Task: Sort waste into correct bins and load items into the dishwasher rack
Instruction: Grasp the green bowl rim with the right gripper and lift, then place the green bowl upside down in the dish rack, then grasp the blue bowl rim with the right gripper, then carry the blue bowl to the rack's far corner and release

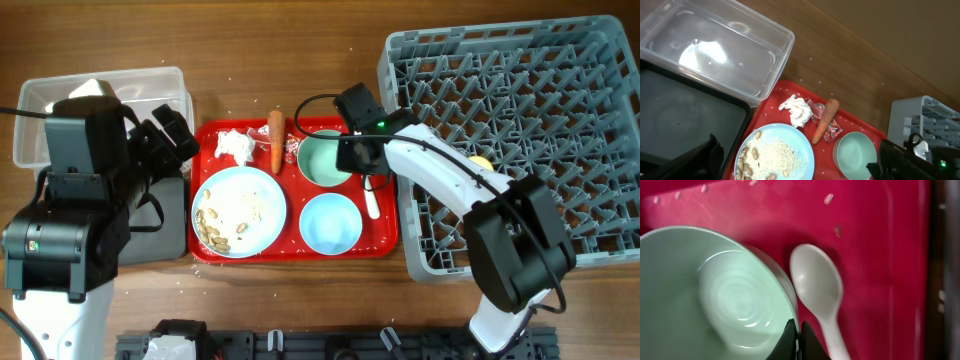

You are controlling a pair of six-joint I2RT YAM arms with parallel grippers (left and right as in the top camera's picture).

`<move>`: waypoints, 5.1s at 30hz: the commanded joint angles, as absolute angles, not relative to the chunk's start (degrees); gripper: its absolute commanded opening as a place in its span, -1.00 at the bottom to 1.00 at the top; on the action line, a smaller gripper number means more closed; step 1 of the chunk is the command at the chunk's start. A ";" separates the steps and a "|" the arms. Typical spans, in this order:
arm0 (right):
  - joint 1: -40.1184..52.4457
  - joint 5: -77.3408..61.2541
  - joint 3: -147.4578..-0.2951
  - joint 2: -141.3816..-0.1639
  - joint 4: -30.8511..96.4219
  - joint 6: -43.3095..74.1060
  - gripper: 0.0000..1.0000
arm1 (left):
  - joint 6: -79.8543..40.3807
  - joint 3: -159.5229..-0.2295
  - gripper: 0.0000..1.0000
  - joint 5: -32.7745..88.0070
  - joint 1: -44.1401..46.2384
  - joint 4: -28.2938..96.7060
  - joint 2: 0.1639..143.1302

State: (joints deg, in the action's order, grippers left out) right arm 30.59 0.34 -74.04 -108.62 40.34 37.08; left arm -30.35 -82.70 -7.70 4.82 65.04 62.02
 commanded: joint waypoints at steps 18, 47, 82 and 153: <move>20.21 73.52 -75.42 -72.93 51.44 22.35 -0.91 | -30.48 -83.37 1.00 -9.06 4.89 65.01 62.35; 6.33 58.96 -75.42 -107.81 21.08 -14.81 -0.91 | -30.50 -83.37 1.00 -9.06 4.89 65.01 62.37; 36.84 -2.87 -71.57 -88.05 57.06 25.56 0.11 | -30.50 -83.37 1.00 -9.06 4.89 65.01 62.37; -6.13 72.60 -76.38 -111.09 4.54 -26.13 -0.91 | -30.50 -83.37 1.00 -9.06 4.89 65.01 62.35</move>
State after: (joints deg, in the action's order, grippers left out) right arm -6.74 72.29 -76.23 -109.86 4.82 -23.20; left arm -30.35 -82.70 -7.92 4.82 65.14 62.30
